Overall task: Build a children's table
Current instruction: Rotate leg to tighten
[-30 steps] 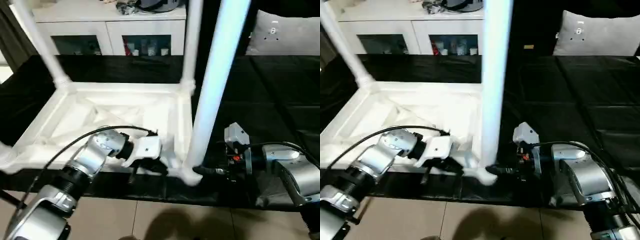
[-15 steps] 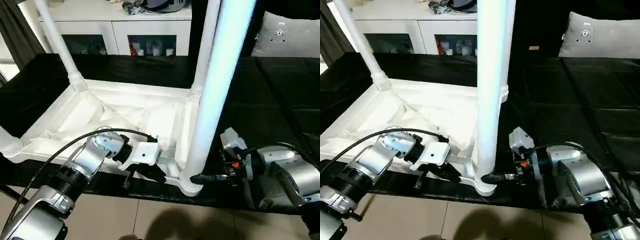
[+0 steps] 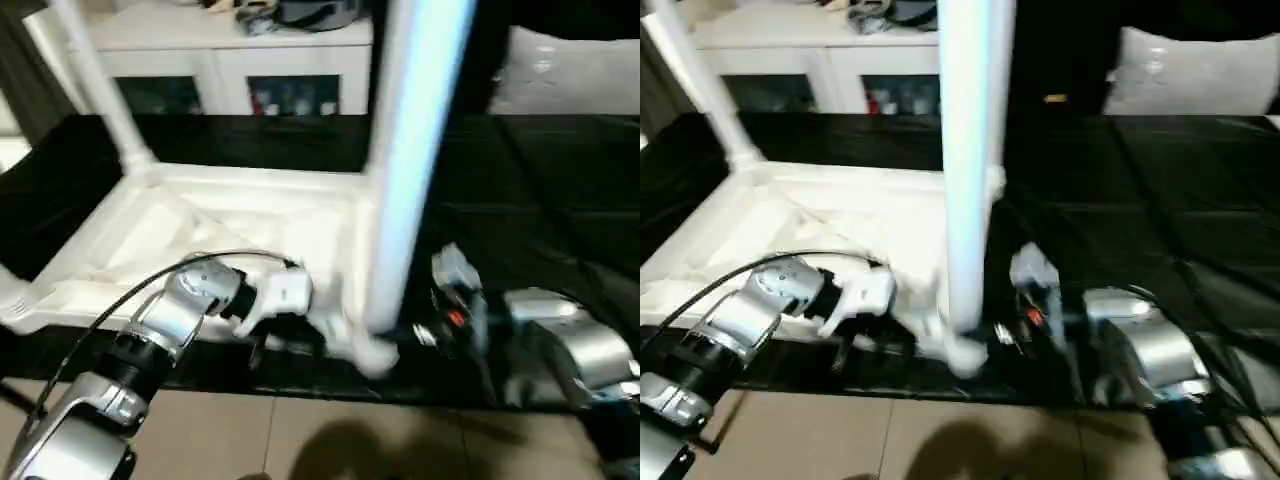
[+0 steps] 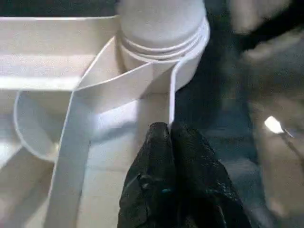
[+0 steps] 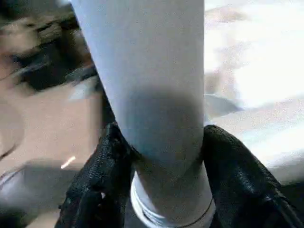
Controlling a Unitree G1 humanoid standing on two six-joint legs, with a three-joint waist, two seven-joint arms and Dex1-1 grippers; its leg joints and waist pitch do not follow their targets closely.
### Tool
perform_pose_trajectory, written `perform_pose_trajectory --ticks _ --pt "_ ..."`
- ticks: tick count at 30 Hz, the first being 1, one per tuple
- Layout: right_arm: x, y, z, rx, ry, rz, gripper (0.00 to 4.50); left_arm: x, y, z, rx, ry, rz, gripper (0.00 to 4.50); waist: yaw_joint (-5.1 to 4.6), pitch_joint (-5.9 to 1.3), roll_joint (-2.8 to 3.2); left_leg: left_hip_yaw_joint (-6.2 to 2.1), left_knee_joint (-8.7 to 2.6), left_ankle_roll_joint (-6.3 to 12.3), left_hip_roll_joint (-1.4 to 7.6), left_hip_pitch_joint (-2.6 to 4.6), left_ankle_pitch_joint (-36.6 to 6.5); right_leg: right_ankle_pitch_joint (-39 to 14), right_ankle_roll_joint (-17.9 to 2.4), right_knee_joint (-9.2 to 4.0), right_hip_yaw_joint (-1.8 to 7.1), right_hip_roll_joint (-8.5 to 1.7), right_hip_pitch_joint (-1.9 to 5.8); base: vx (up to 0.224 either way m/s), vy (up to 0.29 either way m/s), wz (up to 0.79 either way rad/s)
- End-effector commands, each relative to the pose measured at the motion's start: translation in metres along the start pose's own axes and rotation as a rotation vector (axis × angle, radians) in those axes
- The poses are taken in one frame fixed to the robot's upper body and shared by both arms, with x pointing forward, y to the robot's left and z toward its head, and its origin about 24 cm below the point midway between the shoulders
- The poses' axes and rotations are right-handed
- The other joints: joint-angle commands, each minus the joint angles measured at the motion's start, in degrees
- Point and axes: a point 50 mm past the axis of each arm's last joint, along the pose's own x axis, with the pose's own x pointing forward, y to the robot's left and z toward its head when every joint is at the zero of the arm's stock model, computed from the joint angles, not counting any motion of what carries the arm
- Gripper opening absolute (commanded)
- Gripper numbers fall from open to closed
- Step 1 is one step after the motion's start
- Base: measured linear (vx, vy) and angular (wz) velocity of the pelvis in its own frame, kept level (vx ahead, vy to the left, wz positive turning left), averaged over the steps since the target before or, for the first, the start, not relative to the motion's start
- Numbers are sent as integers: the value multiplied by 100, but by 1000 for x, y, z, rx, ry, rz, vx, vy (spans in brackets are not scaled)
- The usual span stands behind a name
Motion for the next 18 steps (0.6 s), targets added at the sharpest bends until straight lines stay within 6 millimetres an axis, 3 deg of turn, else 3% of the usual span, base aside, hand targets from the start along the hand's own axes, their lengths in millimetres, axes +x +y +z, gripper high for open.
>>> perform_pose_trajectory --ticks 1,2,3,4,5,6,8,9,12,14,18 --pt "8 -21 1 60 15 -296 194 23 5 29 -20 -117 59 0 -120 -259 -124 -98 -385 82 133 -2 -1770 -3910 -169 -675 83 -284 235 0 0 0" --pt "9 -22 1 66 16 -315 193 24 5 30 -28 -119 71 0 -176 -255 -132 -125 -387 56 127 -38 -1851 -3949 -98 -677 39 -283 266 0 0 0" --pt "11 -23 0 71 17 -338 193 26 7 31 -40 -122 90 0 -267 -268 -97 -167 -396 78 139 -49 -2043 -3959 9 -725 -11 -309 300 0 0 0" --pt "16 -24 -1 85 18 -404 193 30 10 35 -72 -125 146 0 -361 -296 -54 -205 -428 123 180 -78 -2092 -3658 -45 -704 -11 -326 343 0 0 0" --pt "18 -25 -1 89 18 -417 192 31 11 36 -77 -125 158 0 -442 -321 -56 -239 -448 161 205 -117 -2067 -3256 -198 -674 2 -337 369 0 0 0" --pt "23 -25 0 93 10 -453 192 35 13 38 -84 -123 197 0 -455 -330 -33 -254 -465 196 221 -136 -2071 -3108 -267 -652 5 -340 381 0 0 0" --pt "33 -24 2 74 0 -497 192 40 16 42 -90 -121 247 0 -544 -349 -64 -241 -461 267 214 -186 -1850 -2657 -519 -615 51 -367 388 0 0 0" --pt "42 -22 4 69 -30 -514 192 45 17 46 -90 -118 286 0 -567 -363 -106 -198 -436 332 194 -163 -1690 -2498 -638 -608 83 -366 364 0 0 0" --pt "47 -19 8 118 -95 -480 192 48 16 48 -84 -112 290 0 -526 -374 -115 -138 -391 557 165 -149 -1298 -2381 -795 -593 126 -376 358 0 0 0" --pt "46 -18 10 109 -105 -463 245 46 17 45 -70 -88 299 0 -464 -389 -120 -139 -388 677 191 -173 -965 -2047 -872 -528 141 -359 383 0 0 0" --pt "37 -19 8 63 -90 -441 279 38 19 37 -54 -64 310 0 -377 -401 -130 -120 -360 758 194 -171 -758 -1729 -1007 -454 179 -349 382 0 0 0"
